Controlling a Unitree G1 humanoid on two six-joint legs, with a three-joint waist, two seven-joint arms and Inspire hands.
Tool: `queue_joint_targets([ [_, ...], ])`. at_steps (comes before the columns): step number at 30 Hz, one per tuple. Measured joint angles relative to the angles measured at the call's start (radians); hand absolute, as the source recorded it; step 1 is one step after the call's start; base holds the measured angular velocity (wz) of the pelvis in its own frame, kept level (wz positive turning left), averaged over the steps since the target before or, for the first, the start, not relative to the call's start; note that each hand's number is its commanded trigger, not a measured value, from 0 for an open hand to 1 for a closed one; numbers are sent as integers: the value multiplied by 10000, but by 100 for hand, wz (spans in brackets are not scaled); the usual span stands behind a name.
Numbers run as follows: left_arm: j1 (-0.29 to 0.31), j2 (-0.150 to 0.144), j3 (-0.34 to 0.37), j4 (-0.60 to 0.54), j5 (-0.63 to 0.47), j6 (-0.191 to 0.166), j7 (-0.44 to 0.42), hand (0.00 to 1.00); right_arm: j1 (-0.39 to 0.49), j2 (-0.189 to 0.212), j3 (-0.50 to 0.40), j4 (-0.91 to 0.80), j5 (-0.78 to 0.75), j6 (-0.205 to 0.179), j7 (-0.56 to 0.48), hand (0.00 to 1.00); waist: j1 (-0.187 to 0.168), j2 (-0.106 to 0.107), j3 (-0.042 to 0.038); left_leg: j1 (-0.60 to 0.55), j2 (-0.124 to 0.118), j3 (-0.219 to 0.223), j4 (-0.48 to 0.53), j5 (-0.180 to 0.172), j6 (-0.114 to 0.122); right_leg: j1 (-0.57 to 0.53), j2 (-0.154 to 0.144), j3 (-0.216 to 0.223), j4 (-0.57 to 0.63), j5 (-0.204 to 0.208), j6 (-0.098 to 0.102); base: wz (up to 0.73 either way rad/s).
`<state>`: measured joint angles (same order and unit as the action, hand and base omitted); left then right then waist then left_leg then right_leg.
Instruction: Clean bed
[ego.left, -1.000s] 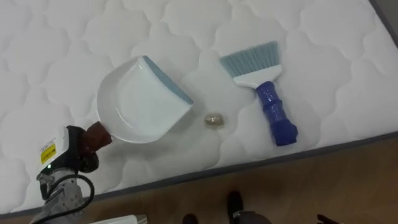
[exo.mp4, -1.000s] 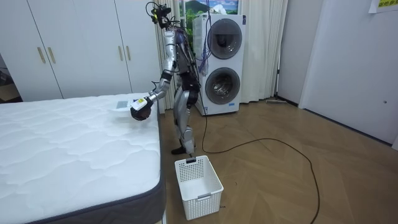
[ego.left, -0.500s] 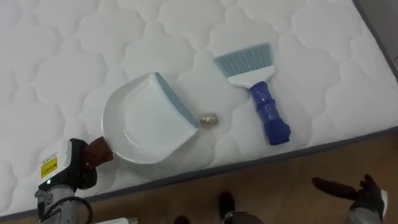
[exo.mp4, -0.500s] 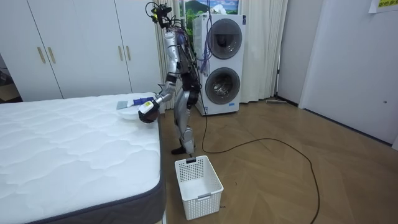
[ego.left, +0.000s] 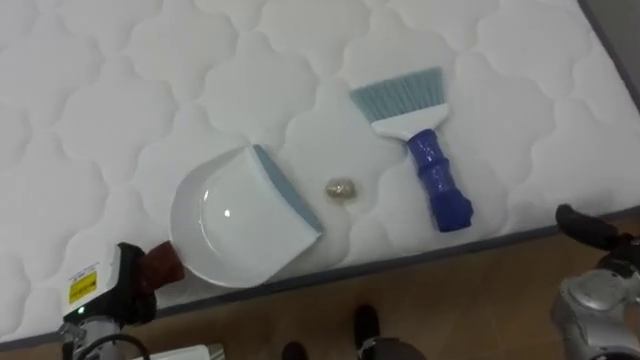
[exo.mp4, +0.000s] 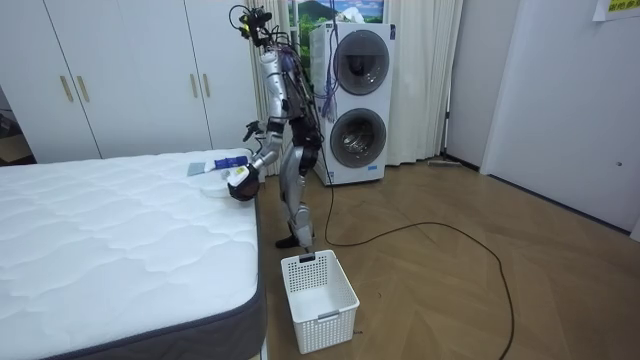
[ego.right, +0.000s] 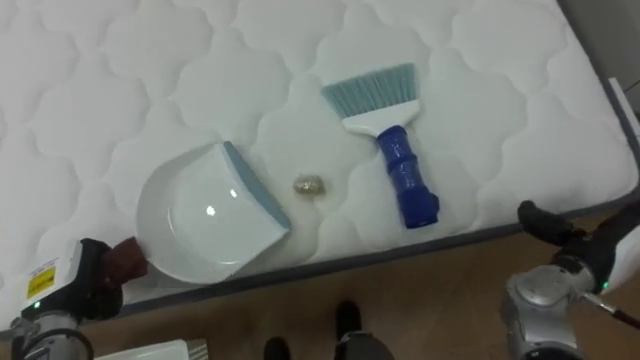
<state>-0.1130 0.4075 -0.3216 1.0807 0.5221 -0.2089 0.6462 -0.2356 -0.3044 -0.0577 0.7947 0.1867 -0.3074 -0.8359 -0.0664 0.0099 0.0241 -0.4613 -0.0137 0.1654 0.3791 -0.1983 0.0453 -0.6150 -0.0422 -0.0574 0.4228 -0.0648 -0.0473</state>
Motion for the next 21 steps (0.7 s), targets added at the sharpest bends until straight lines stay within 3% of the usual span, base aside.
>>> queue_joint_targets([
  [6,-76,2,-199,8,-7,136,-215,100,-409,-230,770,-326,-294,-126,-698,0,168,-10,7,4,5,14,-23,1,1,-9,-2,-6,-17,-57,8,-1],
  [13,-271,-78,-361,0,10,167,-485,100,-388,-132,1622,-677,-1608,-281,-572,0,410,-29,30,56,18,-7,-102,7,4,56,-15,-16,-79,-86,27,1],
  [15,-376,-76,-360,0,6,184,-693,100,-388,-134,1875,-668,-1625,-314,-370,0,444,-100,138,170,17,-28,-165,10,9,146,-41,-31,-90,-129,38,4],
  [21,-552,-73,-357,10,106,183,-959,100,-384,-130,2435,-405,-1603,-410,93,0,485,-119,180,194,15,-109,-363,51,44,214,-80,-217,-274,-138,74,5],
])
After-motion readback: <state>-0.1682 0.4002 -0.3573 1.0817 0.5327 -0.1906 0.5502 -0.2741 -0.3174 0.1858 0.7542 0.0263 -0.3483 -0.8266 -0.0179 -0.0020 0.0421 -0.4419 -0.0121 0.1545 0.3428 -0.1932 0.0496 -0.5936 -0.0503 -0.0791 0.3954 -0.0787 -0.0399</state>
